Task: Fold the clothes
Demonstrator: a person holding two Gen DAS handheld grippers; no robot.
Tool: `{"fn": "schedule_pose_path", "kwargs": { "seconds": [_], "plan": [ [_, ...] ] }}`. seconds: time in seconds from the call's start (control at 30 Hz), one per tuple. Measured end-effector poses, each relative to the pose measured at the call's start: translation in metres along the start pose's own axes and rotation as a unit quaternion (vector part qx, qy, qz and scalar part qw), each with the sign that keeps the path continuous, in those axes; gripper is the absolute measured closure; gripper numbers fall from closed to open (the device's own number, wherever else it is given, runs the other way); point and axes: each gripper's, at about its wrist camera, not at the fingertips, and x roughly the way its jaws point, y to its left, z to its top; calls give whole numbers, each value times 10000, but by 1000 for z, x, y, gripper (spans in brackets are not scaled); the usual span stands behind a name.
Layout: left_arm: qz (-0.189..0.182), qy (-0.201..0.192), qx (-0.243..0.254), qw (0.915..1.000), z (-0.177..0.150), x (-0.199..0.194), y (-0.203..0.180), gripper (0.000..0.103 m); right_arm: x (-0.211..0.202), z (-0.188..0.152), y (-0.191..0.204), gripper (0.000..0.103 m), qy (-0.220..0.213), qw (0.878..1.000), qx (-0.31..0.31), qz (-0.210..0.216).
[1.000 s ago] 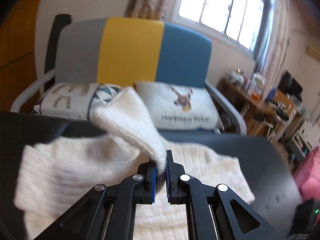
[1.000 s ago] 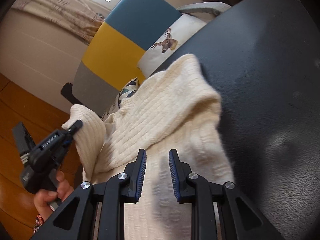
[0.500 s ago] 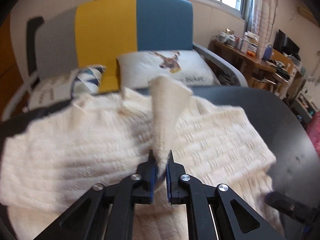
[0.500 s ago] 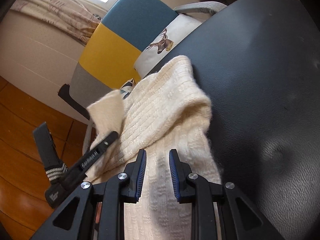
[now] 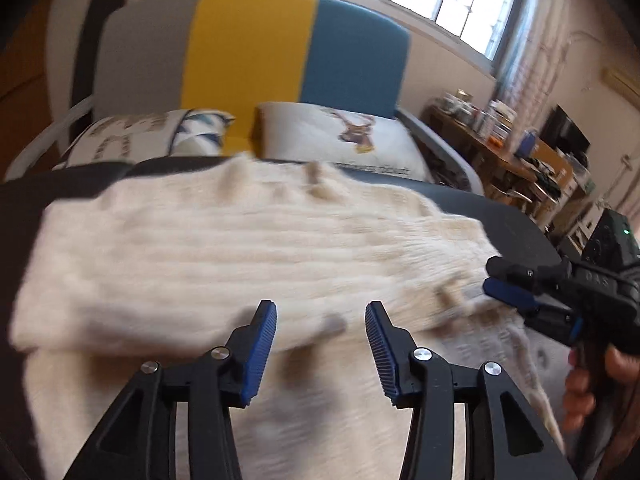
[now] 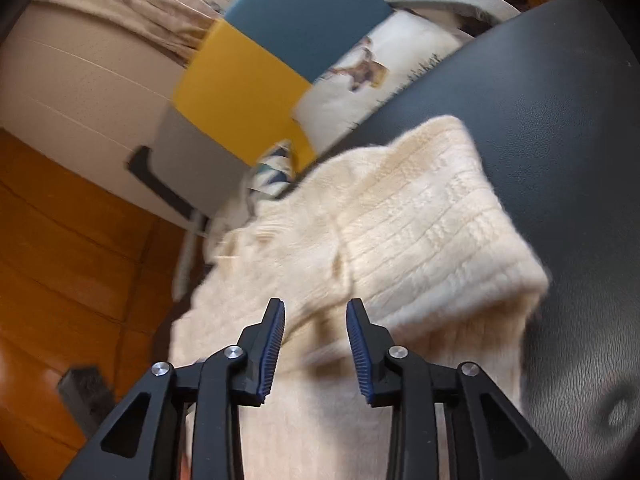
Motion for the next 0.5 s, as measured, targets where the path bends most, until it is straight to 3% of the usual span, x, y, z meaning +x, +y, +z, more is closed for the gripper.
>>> {"fn": "schedule_pose_path", "kwargs": {
  "seconds": [0.17, 0.23, 0.27, 0.33, 0.5],
  "plan": [
    [435, 90, -445, 9980, -21, -15, 67, 55, 29, 8, -1, 70, 194, 9994, 267, 109],
    [396, 119, -642, 9971, -25, -17, 88, 55, 37, 7, 3, 71, 241, 9993, 266, -48],
    [309, 107, -691, 9971, -24, -19, 94, 55, 38, 7, 6, 74, 235, 9995, 167, -102],
    [271, 80, -788, 9965, -20, -21, 105, 55, 39, 7, 15, 96, 231, 9995, -54, -230],
    [333, 5, -1097, 9934, -8, -22, 132, 55, 19, 16, 37, 96, -129, 9976, -524, -440]
  ]
}}
